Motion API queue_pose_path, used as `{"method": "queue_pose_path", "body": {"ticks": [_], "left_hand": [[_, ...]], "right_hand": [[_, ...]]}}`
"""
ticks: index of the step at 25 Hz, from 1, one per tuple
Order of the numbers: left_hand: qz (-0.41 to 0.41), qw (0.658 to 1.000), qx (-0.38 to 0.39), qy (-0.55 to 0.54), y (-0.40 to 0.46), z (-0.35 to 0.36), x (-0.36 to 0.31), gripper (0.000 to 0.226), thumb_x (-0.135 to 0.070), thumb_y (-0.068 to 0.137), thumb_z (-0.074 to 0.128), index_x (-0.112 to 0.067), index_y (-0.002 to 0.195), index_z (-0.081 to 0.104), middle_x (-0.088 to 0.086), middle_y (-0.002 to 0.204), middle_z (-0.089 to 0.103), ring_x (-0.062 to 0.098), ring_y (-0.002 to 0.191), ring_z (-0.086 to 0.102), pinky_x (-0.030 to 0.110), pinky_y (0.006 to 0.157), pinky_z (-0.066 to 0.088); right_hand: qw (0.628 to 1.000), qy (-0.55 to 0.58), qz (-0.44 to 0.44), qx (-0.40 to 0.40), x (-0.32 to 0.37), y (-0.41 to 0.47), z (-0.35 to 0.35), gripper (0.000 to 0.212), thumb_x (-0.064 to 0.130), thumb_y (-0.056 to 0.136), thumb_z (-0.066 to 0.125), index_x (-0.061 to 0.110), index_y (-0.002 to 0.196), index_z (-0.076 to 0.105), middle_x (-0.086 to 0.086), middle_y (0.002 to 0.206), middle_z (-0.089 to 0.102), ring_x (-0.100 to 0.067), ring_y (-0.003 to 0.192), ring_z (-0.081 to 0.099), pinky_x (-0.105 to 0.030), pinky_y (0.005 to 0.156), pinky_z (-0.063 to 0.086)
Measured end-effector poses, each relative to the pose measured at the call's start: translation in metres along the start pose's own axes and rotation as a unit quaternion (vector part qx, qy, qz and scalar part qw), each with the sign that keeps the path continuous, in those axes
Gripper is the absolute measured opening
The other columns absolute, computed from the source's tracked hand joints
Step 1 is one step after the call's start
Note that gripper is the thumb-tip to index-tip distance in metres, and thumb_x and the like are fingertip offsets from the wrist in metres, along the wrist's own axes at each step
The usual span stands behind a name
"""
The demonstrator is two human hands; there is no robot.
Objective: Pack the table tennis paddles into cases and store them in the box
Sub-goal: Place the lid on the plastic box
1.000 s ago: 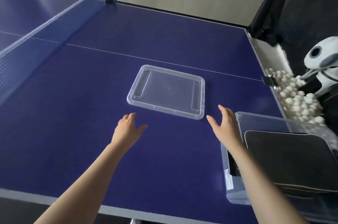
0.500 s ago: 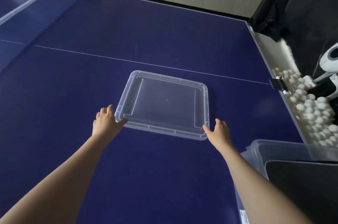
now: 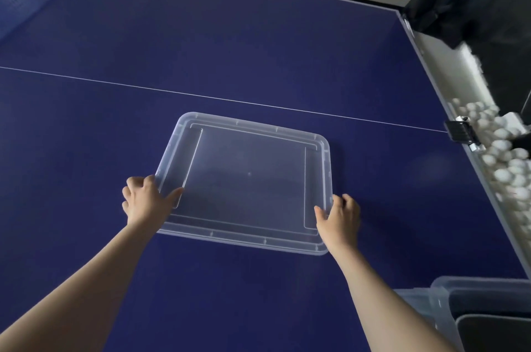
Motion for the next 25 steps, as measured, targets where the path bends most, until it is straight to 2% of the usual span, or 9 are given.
{"method": "queue_pose_path", "body": {"ticks": [5,8,10,13,15,18,22,25], "left_hand": [[-0.023,0.999,0.000,-0.031,-0.002,0.001,-0.003,0.067,-0.035,0.082,0.072,-0.004,0.134,0.043,0.018,0.137,0.033,0.034,0.128,0.031,0.048,0.106,0.025],[-0.029,0.998,0.017,-0.047,-0.005,-0.006,0.000,0.073,-0.036,0.081,0.072,-0.004,0.138,0.038,0.019,0.138,0.036,0.038,0.125,0.039,0.050,0.106,0.032],[-0.032,0.997,0.029,-0.068,-0.009,-0.013,0.004,0.076,-0.035,0.080,0.074,-0.003,0.138,0.037,0.020,0.136,0.038,0.040,0.113,0.049,0.049,0.096,0.043],[-0.029,0.995,0.031,-0.093,-0.021,-0.036,0.014,0.075,-0.037,0.074,0.079,-0.003,0.131,0.044,0.018,0.128,0.044,0.039,0.095,0.058,0.047,0.082,0.052],[-0.026,0.994,0.029,-0.102,-0.031,-0.053,0.019,0.078,-0.042,0.070,0.082,-0.006,0.130,0.046,0.015,0.124,0.050,0.038,0.094,0.060,0.047,0.079,0.054],[-0.018,0.992,0.026,-0.125,-0.051,-0.079,0.026,0.081,-0.043,0.068,0.083,-0.009,0.133,0.048,0.012,0.121,0.057,0.031,0.087,0.063,0.038,0.066,0.053],[0.003,0.983,0.007,-0.182,-0.091,-0.112,0.030,0.073,-0.039,0.069,0.083,-0.010,0.129,0.053,0.010,0.118,0.061,0.026,0.092,0.058,0.036,0.071,0.047],[0.029,0.972,0.020,-0.234,-0.122,-0.125,0.024,0.052,-0.036,0.069,0.083,-0.013,0.111,0.063,0.008,0.100,0.067,0.028,0.083,0.062,0.038,0.067,0.051]], "right_hand": [[0.998,0.053,0.030,0.000,0.011,-0.002,-0.001,0.054,0.027,0.089,0.062,-0.003,0.131,0.045,-0.017,0.142,0.038,-0.033,0.131,0.034,-0.042,0.100,0.034],[0.993,0.108,0.039,0.011,0.013,-0.002,-0.009,0.054,0.024,0.090,0.062,0.000,0.133,0.042,-0.019,0.135,0.042,-0.034,0.123,0.042,-0.043,0.096,0.040],[0.987,0.150,0.044,0.028,0.016,-0.005,-0.016,0.053,0.023,0.090,0.061,0.002,0.134,0.039,-0.019,0.131,0.043,-0.033,0.113,0.050,-0.039,0.088,0.045],[0.984,0.174,0.037,0.027,0.024,-0.014,-0.035,0.052,0.023,0.090,0.061,0.005,0.134,0.039,-0.016,0.132,0.042,-0.030,0.108,0.054,-0.030,0.076,0.042],[0.983,0.182,0.025,0.023,0.027,-0.021,-0.048,0.052,0.023,0.090,0.062,0.006,0.134,0.041,-0.015,0.132,0.042,-0.028,0.107,0.055,-0.029,0.076,0.042],[0.982,0.190,0.014,0.019,0.031,-0.037,-0.068,0.053,0.024,0.088,0.064,0.006,0.134,0.043,-0.015,0.130,0.044,-0.027,0.105,0.055,-0.026,0.077,0.041],[0.979,0.203,-0.004,-0.004,0.028,-0.076,-0.101,0.054,0.024,0.088,0.065,0.005,0.134,0.043,-0.015,0.129,0.045,-0.019,0.097,0.049,-0.024,0.077,0.037],[0.978,0.206,-0.005,-0.036,0.010,-0.102,-0.131,0.055,0.025,0.087,0.066,0.006,0.133,0.044,-0.013,0.130,0.046,-0.018,0.098,0.048,-0.024,0.078,0.036]]}}
Point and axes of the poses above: each hand's wrist, its own y-axis towards the middle knuckle, its own z-axis out of the palm, x = y × z, the point moved 4 cm from there along y, towards the middle knuckle
